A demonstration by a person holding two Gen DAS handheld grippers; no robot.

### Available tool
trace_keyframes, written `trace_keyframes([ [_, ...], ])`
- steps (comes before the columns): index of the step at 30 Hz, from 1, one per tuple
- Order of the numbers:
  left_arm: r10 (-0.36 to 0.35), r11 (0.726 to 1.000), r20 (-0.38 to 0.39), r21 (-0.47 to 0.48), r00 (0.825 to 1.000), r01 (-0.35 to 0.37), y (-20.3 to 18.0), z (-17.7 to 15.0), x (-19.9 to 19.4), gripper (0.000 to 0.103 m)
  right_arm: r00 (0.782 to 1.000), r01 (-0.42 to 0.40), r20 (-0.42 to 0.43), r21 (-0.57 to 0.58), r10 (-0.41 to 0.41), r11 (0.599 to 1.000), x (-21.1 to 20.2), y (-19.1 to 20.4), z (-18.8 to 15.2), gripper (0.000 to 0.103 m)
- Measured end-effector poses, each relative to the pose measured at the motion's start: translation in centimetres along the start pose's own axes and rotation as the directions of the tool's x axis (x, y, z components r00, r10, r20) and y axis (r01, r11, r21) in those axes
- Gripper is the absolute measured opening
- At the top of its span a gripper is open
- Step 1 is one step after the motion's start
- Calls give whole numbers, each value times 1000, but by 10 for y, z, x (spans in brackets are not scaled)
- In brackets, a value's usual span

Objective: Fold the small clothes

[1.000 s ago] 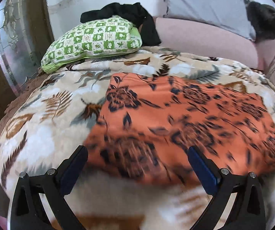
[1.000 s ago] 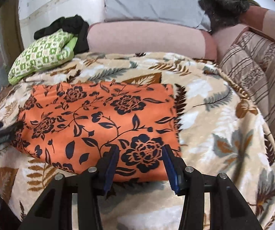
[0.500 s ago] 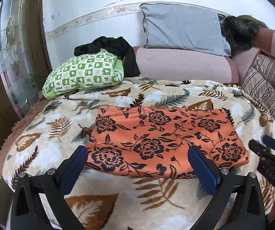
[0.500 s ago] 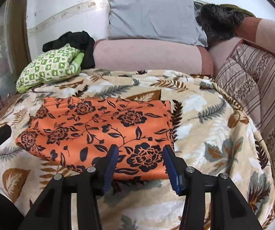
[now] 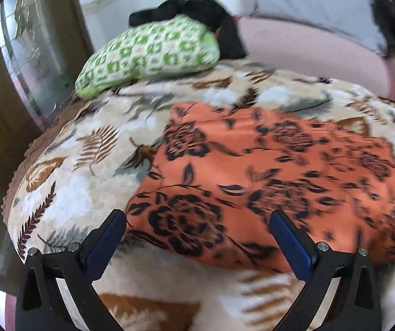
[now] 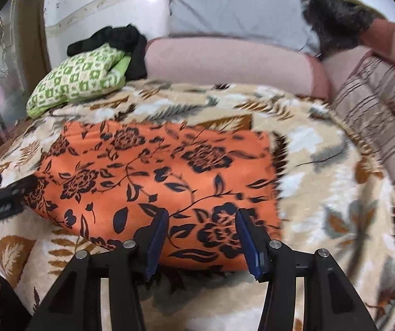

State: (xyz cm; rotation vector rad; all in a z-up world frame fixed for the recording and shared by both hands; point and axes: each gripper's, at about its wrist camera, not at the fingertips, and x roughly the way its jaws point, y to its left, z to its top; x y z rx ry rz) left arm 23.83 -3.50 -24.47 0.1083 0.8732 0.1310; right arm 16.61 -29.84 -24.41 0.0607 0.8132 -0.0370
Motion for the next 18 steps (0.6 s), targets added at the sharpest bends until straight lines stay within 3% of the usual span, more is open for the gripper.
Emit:
trace_keyframes([
  [3, 15, 999, -107, -45, 994, -20, 10, 0, 38, 103, 996, -75, -47, 63, 78, 995, 22, -6, -3, 54],
  [5, -27, 998, -189, -66, 982, 15, 14, -7, 63, 103, 992, -88, -80, 97, 96, 991, 39, -9, -6, 54],
  [9, -45, 997, -168, -63, 985, 35, 22, -12, 50, 103, 977, -85, -186, 115, 106, 990, 67, -11, -17, 54],
  [11, -48, 997, -157, -71, 986, 37, 35, -17, 36, 103, 980, -91, -170, 90, 105, 992, 59, -9, -16, 54],
  [14, -46, 989, -152, -147, 987, 24, 63, -25, 22, 103, 982, -154, -88, 142, 167, 978, 41, -16, -13, 54],
  [18, -133, 934, -176, -351, 975, 64, 102, -38, 16, 103, 982, -187, 1, 170, 190, 968, 25, -21, -7, 54],
])
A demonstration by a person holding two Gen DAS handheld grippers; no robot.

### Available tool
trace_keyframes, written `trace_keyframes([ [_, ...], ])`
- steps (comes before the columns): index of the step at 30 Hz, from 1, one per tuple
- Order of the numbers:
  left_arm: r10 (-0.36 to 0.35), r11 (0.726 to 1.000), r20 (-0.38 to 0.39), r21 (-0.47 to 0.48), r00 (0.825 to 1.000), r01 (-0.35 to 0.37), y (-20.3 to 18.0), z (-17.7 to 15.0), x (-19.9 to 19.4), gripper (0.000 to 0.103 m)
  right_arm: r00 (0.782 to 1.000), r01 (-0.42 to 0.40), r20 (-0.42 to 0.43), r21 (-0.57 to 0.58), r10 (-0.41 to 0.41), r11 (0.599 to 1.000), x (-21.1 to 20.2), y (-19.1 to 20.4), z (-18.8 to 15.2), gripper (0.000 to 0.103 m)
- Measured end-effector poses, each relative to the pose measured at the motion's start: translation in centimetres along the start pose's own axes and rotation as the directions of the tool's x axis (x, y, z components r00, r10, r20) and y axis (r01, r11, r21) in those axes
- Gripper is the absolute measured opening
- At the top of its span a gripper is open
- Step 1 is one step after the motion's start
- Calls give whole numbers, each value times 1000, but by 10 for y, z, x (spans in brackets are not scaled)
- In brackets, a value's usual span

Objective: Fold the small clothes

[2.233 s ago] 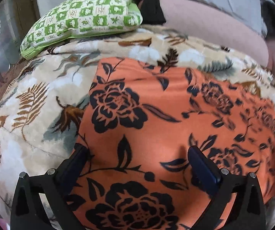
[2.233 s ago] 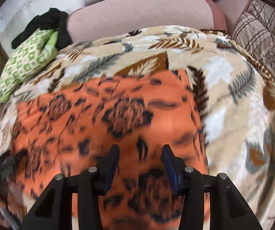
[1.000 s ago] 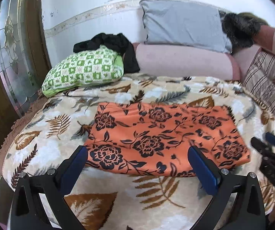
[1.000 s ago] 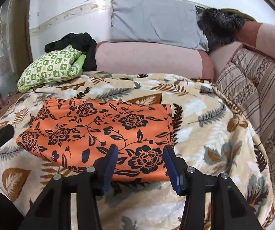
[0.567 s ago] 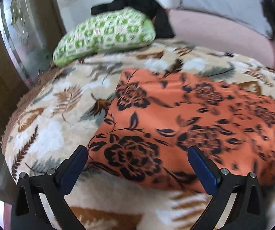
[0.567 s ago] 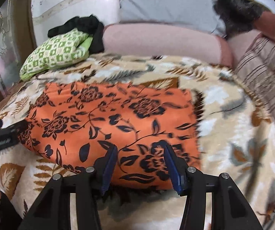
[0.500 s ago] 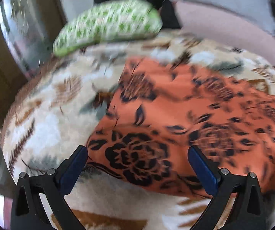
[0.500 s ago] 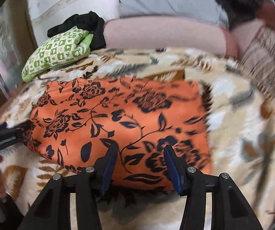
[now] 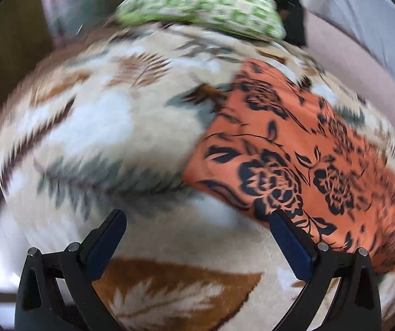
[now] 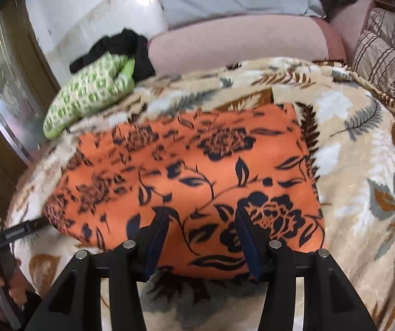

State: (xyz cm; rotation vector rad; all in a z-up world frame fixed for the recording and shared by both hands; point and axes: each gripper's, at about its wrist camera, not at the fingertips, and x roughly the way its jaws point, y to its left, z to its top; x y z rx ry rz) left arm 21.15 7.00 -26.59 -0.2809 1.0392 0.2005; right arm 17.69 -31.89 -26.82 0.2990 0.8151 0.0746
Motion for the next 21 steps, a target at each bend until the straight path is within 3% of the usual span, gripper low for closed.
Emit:
trace_keyframes([
  [5, -133, 983, -59, -135, 989, 124, 7, -1, 12, 103, 998, -64, 16, -11, 64, 998, -3, 8, 2, 54],
  [11, -204, 962, -58, -198, 977, 189, -14, 8, 35, 93, 995, -81, 51, -48, 83, 996, -11, 18, -2, 52],
  [13, -194, 960, -56, -217, 979, 178, -17, 13, 43, 93, 994, -95, 58, -26, 97, 995, -11, 14, -1, 52],
  [16, -245, 944, -12, -231, 969, 236, -26, 21, 46, 82, 993, -99, 60, -1, 99, 995, -10, 8, 2, 52],
  [19, -236, 944, -4, -239, 972, 228, -37, 29, 54, 81, 993, -93, 73, 2, 93, 996, -11, 7, 4, 52],
  [21, -211, 949, 7, -238, 977, 207, -42, 32, 58, 70, 994, -86, 72, 5, 85, 996, -9, 5, 4, 52],
])
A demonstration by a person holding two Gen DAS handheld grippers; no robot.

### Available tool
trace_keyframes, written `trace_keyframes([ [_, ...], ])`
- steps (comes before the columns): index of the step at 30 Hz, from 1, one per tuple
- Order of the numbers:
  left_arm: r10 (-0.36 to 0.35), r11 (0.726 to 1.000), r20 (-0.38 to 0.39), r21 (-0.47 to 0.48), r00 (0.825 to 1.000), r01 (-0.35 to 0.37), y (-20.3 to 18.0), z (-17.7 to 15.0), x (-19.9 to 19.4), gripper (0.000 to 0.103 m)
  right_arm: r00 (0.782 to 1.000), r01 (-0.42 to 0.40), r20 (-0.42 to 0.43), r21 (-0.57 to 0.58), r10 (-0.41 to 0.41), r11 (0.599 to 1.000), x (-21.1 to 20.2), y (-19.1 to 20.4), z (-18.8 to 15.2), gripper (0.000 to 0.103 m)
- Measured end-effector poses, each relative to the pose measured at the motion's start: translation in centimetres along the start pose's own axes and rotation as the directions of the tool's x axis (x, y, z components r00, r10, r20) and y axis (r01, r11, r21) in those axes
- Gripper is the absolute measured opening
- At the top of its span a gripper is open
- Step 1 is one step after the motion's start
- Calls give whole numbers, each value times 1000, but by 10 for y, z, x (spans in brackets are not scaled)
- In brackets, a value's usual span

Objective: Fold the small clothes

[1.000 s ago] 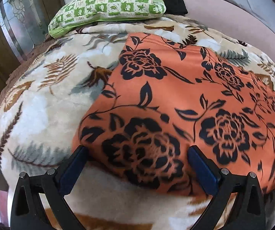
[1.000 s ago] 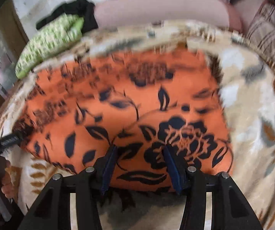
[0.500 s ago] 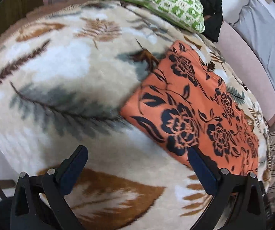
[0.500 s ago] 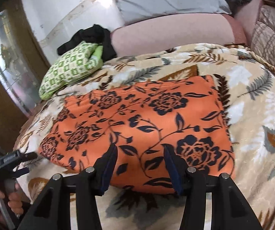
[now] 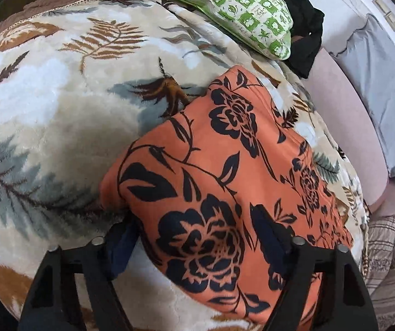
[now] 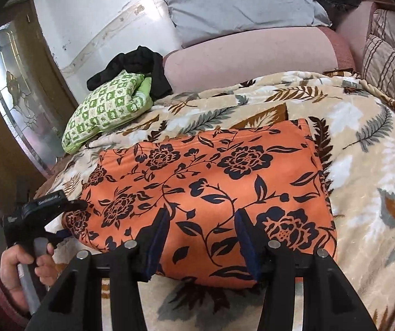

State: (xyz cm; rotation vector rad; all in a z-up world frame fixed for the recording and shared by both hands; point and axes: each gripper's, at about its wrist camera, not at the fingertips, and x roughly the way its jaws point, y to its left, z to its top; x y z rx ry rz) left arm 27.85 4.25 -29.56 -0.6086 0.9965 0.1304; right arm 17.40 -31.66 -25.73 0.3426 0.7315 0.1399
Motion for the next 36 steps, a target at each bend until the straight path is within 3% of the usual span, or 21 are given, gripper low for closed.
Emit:
trace_keyframes([
  [1, 15, 1000, 8, 9, 1000, -15, -2, 1, 1, 54, 1000, 4, -5, 5, -4, 1000, 2, -1, 0, 51],
  [3, 16, 1000, 12, 24, 1000, -16, 0, 0, 1, 48, 1000, -8, -25, 19, 8, 1000, 7, -4, -1, 30],
  [4, 9, 1000, 20, 18, 1000, -10, 1, 0, -1, 42, 999, -19, -36, 25, 20, 1000, 9, -6, -2, 29],
  [6, -13, 1000, 25, 20, 1000, 13, 4, 0, -9, 34, 998, -27, -60, 36, 29, 999, 18, -8, -6, 18],
  [10, -27, 994, 74, 104, 997, 19, -13, -2, -28, 28, 989, -43, -137, 53, 50, 998, 38, -6, -16, 17],
  [13, -59, 980, 118, 196, 991, 35, -36, -3, -49, 26, 966, -21, -257, 46, 32, 999, 60, -5, -29, 18],
  [16, -97, 953, 155, 298, 983, 47, -63, -9, -72, 20, 970, -44, -233, 98, 66, 994, 50, -12, -25, 18],
  [21, -198, 870, 176, 484, 964, 91, -125, -36, -107, 9, 992, -23, -114, 206, 47, 978, 17, -42, -12, 18],
  [24, -280, 770, 146, 624, 949, 131, -175, -69, -119, 5, 999, -9, -39, 287, 21, 958, -6, -71, -5, 18],
  [26, -304, 680, 127, 723, 944, 121, -211, -100, -120, 5, 1000, 2, -2, 338, -1, 941, -20, -90, -2, 17],
  [28, -299, 647, 140, 757, 944, 93, -227, -114, -121, 5, 1000, 13, 18, 376, -21, 927, -29, -109, 1, 17],
  [29, -300, 647, 139, 757, 944, 94, -228, -116, -122, 5, 1000, 11, 20, 386, -20, 923, -32, -116, 2, 17],
  [31, -285, 680, 137, 726, 949, 99, -217, -110, -121, 9, 1000, 12, 13, 403, -18, 915, -34, -125, 3, 17],
  [33, -228, 748, 120, 657, 966, 95, -189, -94, -111, 34, 1000, -1, 6, 421, -2, 907, -34, -130, 2, 17],
  [34, -187, 791, 110, 607, 976, 84, -170, -86, -105, 57, 1000, -7, 0, 426, 8, 905, -33, -131, 2, 17],
  [35, -149, 834, 102, 547, 983, 70, -148, -77, -100, 68, 1000, -12, -6, 427, 16, 904, -30, -131, 3, 18],
  [36, -116, 880, 102, 473, 988, 54, -121, -68, -94, 69, 1000, -16, -11, 425, 23, 905, -27, -128, 4, 18],
])
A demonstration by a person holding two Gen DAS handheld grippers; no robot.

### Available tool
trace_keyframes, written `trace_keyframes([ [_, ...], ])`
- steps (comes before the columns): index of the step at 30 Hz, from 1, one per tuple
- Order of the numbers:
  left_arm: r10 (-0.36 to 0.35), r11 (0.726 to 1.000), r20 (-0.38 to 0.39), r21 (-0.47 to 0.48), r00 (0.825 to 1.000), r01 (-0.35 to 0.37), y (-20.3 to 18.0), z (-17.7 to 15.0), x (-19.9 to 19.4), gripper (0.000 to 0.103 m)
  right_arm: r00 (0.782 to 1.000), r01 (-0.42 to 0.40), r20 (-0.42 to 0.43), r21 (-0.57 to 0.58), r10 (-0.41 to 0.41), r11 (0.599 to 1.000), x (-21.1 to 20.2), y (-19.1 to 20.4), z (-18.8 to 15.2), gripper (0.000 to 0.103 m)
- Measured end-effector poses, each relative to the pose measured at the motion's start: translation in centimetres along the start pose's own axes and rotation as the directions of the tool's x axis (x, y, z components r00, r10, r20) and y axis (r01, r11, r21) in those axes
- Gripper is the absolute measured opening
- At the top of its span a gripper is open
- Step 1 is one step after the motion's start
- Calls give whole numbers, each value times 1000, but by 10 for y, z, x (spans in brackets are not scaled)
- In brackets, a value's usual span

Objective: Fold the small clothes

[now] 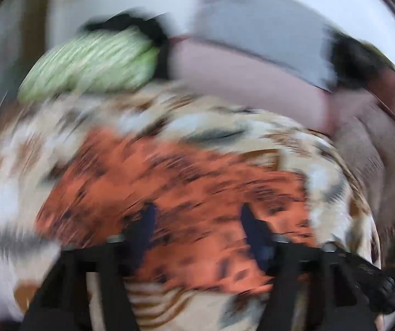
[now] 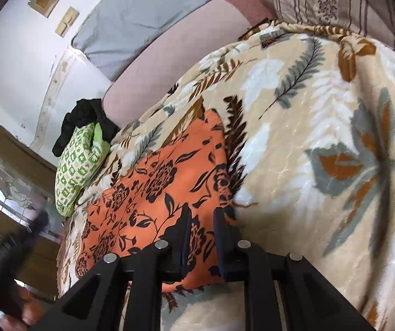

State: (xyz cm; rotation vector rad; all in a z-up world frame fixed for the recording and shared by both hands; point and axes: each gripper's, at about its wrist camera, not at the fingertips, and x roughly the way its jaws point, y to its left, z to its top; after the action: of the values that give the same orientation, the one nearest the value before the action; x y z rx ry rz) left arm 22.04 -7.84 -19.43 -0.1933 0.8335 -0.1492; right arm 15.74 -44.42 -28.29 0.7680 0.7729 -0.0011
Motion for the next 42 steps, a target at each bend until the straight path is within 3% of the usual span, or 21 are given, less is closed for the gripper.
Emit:
trace_keyframes([
  [3, 67, 968, -81, -238, 994, -85, 83, -17, 9, 69, 1000, -20, -20, -48, 19, 999, 4, 12, -7, 18],
  [5, 71, 893, -134, -433, 988, -123, 139, -33, 13, 69, 999, -22, -25, -89, 20, 996, 9, 23, -12, 18],
  [7, 49, 821, -146, -558, 988, -123, 173, -46, 14, 69, 999, -28, -29, -127, 24, 991, 13, 34, -18, 18],
  [9, 19, 766, -136, -634, 991, -101, 196, -53, 14, 69, 998, -46, -42, -162, 40, 986, 18, 47, -25, 18],
  [16, -138, 731, -97, -681, 986, 36, 189, -48, 43, 69, 997, -64, -69, -286, 46, 956, 36, 86, -48, 18],
  [20, -144, 735, -63, -675, 988, 64, 181, -38, 65, 69, 998, -46, -61, -316, 28, 948, 39, 90, -52, 18],
  [25, -162, 745, -33, -659, 986, 100, 173, -19, 90, 68, 998, -49, -51, -257, 37, 965, 36, 76, -41, 18],
  [27, -145, 785, -30, -612, 989, 97, 166, -15, 95, 38, 999, -40, -40, -252, 31, 967, 35, 73, -38, 18],
  [30, -110, 834, -26, -547, 994, 78, 157, -12, 93, 26, 999, -44, -34, -248, 37, 968, 32, 72, -35, 18],
  [33, -56, 904, 10, -424, 998, 55, 133, 0, 79, 22, 1000, -30, -12, -252, 28, 967, 28, 71, -35, 18],
  [37, -51, 979, 100, -193, 994, 70, 76, 22, 45, 20, 999, -13, 42, -217, 22, 976, 16, 61, -27, 18],
  [39, -84, 994, 139, -61, 987, 93, 34, 29, 26, 20, 998, -7, 66, -183, 19, 983, 9, 53, -22, 18],
  [42, -146, 988, 134, 73, 980, 138, -26, 30, 14, 20, 995, 6, 97, -153, 9, 988, 1, 45, -16, 18],
])
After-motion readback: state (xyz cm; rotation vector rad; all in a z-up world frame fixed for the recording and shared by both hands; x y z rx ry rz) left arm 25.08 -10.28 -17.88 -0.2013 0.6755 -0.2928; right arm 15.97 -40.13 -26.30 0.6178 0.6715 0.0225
